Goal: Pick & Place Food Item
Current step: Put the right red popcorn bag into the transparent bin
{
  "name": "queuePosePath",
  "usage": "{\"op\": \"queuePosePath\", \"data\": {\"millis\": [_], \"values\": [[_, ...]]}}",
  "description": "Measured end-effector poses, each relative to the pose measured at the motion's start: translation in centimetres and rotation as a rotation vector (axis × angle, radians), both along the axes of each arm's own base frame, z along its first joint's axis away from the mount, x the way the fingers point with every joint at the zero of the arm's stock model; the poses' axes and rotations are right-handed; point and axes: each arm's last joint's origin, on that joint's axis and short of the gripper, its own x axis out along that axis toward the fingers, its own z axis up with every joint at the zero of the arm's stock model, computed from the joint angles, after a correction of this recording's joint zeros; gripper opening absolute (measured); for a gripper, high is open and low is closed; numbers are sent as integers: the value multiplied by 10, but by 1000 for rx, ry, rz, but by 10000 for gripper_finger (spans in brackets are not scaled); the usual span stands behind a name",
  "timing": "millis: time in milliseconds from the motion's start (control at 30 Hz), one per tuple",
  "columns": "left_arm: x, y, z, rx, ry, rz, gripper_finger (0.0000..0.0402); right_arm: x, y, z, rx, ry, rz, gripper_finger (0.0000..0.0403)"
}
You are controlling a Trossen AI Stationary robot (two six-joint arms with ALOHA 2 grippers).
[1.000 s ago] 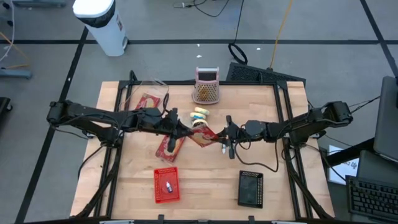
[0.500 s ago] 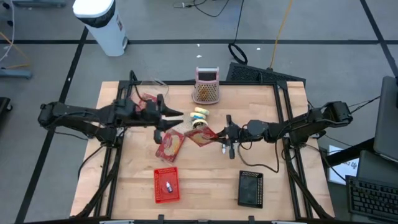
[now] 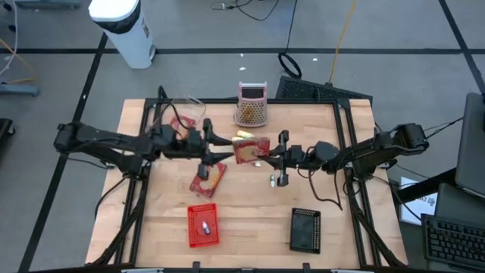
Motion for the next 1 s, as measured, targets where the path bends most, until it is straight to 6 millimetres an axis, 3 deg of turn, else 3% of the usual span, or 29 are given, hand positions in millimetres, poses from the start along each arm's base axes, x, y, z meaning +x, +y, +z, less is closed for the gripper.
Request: {"op": "queuePosePath", "data": {"millis": [200, 500, 600, 767, 1000], "values": [[17, 4, -8, 8, -60, 26, 157, 0, 0, -1, -1, 6, 4, 9], [19, 16, -9, -28, -54, 59, 155, 1, 0, -3, 10, 34, 6, 9], [19, 18, -9, -42, -52, 28, 126, 1, 1, -4, 8, 38, 6, 10], [19, 23, -13, -92, -14, -2, 22, 1, 0, -5, 23, 48, 9, 37], [2, 28, -7, -127, 64, 76, 15, 2, 0, -9, 17, 96, 5, 74]]}}
